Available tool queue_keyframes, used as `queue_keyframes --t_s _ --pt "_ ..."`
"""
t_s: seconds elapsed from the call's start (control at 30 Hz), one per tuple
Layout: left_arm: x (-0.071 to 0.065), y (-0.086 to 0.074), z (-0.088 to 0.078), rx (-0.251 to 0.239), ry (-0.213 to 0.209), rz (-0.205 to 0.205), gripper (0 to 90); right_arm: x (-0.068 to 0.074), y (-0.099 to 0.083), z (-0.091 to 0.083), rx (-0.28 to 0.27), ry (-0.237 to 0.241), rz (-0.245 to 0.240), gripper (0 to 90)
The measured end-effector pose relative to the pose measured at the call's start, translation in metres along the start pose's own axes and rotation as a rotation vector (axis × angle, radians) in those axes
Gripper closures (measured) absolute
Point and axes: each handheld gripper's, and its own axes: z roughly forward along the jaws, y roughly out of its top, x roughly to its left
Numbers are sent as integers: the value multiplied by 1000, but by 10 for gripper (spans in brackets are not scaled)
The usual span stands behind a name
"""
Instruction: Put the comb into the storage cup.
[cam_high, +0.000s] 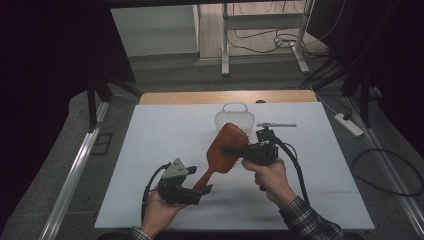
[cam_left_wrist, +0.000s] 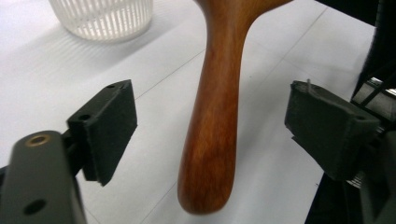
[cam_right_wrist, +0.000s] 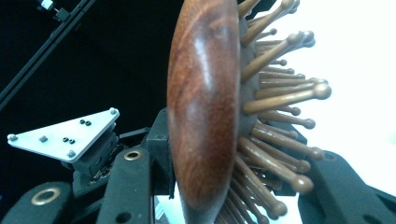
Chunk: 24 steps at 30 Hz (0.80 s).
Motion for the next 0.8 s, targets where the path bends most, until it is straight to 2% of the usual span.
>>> queue_keyframes --t_s 0.2,0.33,0.63,0.8 --pt "1 -3 0 21 13 10 72 -1 6 -2 -14 -14 -15 535" --pt "4 -5 -1 34 5 4 36 0 10 -4 -23 -32 -31 535" --pt "9 -9 -10 17 -5 -16 23 -4 20 -8 -44 -60 -34 534" --pt "13 -12 -16 6 5 -26 14 -7 24 -10 -51 -73 -35 534"
